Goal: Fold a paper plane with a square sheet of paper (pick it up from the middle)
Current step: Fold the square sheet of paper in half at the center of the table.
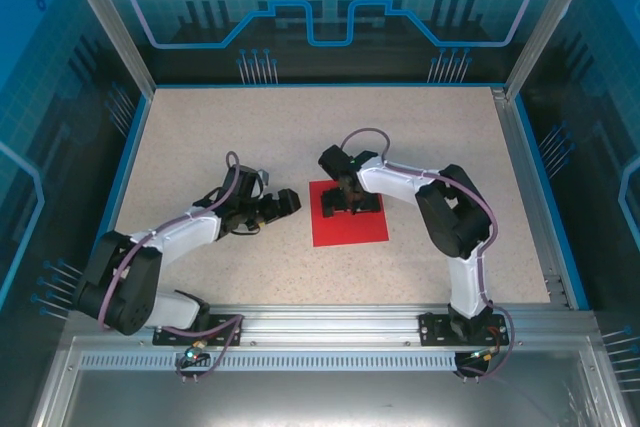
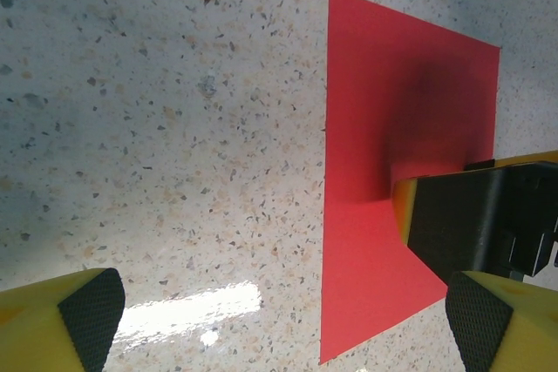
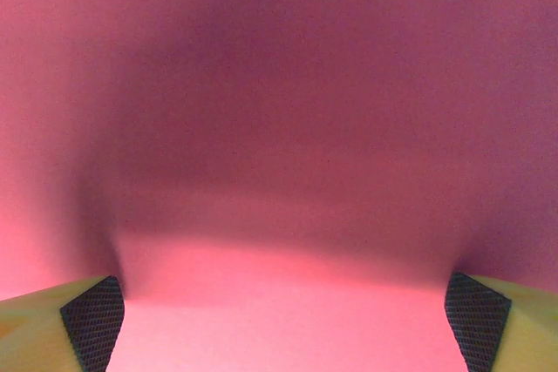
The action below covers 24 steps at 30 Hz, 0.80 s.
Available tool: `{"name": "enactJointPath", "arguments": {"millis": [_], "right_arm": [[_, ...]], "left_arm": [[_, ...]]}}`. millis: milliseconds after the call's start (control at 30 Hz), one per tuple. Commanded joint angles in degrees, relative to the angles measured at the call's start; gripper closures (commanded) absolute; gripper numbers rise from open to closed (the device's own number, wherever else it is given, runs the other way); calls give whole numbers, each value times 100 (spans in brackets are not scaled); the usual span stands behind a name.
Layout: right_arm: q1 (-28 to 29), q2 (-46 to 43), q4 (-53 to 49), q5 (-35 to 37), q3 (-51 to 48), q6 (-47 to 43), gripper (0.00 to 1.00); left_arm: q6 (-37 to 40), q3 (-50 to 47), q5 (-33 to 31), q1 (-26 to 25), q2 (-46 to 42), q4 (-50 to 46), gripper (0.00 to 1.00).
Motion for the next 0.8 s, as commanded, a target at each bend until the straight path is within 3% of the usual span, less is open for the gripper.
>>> {"name": "enactJointPath", "arguments": {"millis": [0, 500, 767], "right_arm": [[21, 79, -344, 123, 292, -46, 1], [15, 923, -779, 102, 576, -51, 1], [15, 935, -552, -99, 458, -115, 2]], "left_arm": [[-68, 206, 123, -59, 77, 121, 1], [-80, 339, 47, -205, 274, 35, 1], [-64, 262, -55, -207, 139, -80, 1]]}}
